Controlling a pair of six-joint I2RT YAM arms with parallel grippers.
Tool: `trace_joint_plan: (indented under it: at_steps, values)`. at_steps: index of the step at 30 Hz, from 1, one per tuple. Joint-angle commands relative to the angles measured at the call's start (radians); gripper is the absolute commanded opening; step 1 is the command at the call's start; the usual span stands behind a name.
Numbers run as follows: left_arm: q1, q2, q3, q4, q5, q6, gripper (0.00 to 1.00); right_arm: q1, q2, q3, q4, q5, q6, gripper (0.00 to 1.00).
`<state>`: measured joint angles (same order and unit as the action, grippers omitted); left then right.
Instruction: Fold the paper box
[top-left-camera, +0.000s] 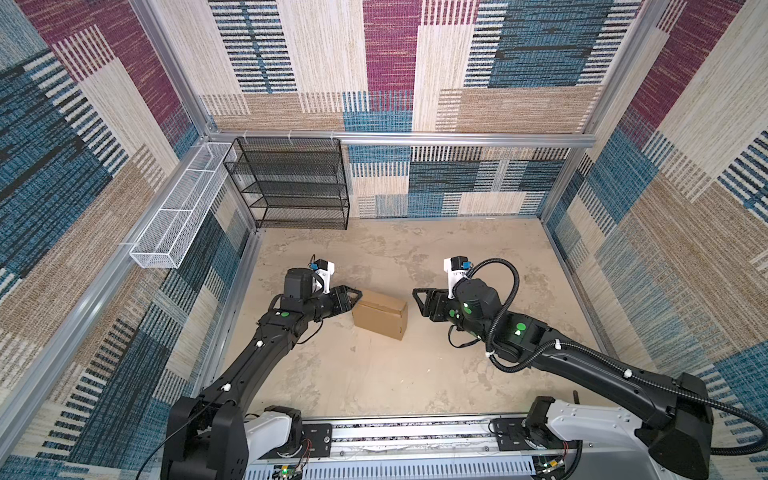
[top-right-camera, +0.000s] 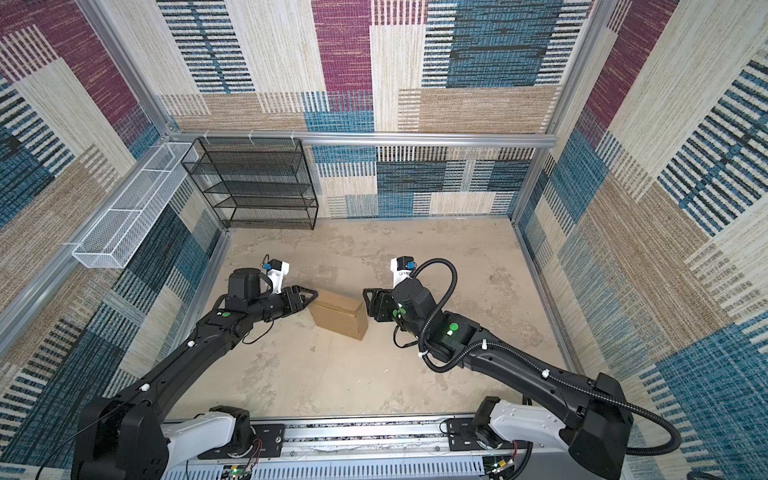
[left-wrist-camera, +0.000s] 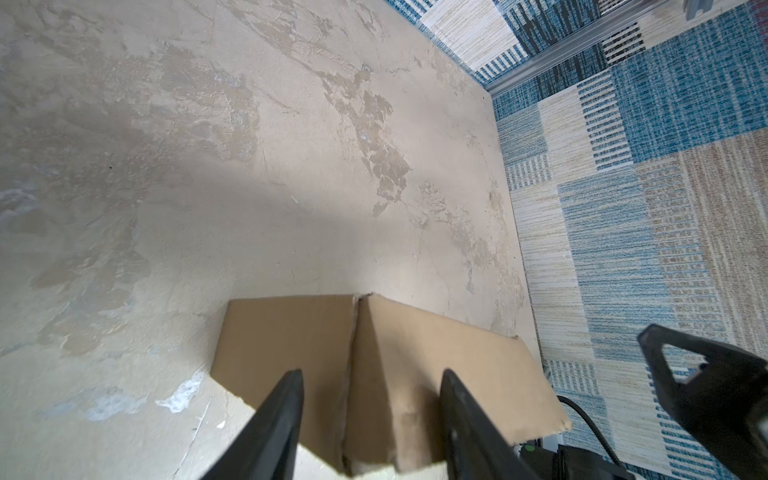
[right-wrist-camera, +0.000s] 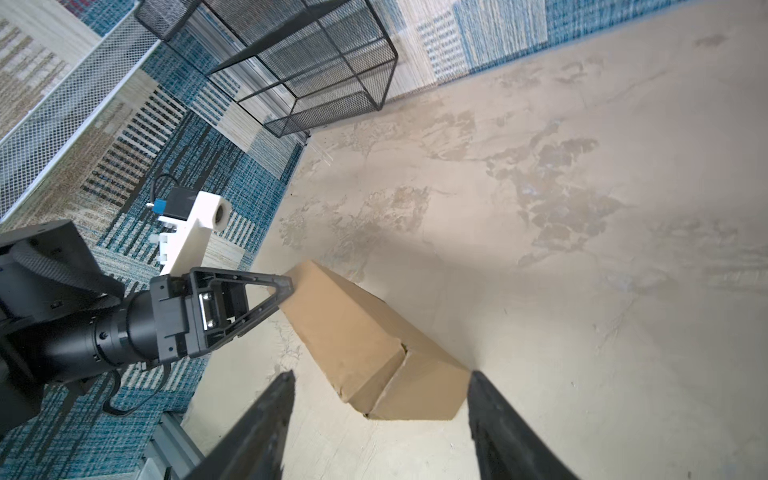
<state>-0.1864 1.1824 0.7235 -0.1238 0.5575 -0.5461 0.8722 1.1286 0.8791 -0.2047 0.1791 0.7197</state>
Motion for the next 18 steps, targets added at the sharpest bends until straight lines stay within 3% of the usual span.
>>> trace_joint_plan:
  at_steps: [1, 11, 18]
  values:
    - [-0.001, -0.003, -0.002, -0.008, -0.001, 0.004, 0.54, -0.017, 0.015, -0.021, 0.062, -0.094, 0.105, 0.65]
    - [-0.002, -0.026, -0.006, -0.028, -0.011, 0.015, 0.54, -0.039, 0.094, -0.047, 0.200, -0.242, 0.186, 0.52]
    - [-0.002, -0.025, -0.016, -0.015, -0.014, 0.011, 0.54, -0.040, 0.090, -0.111, 0.246, -0.260, 0.275, 0.49]
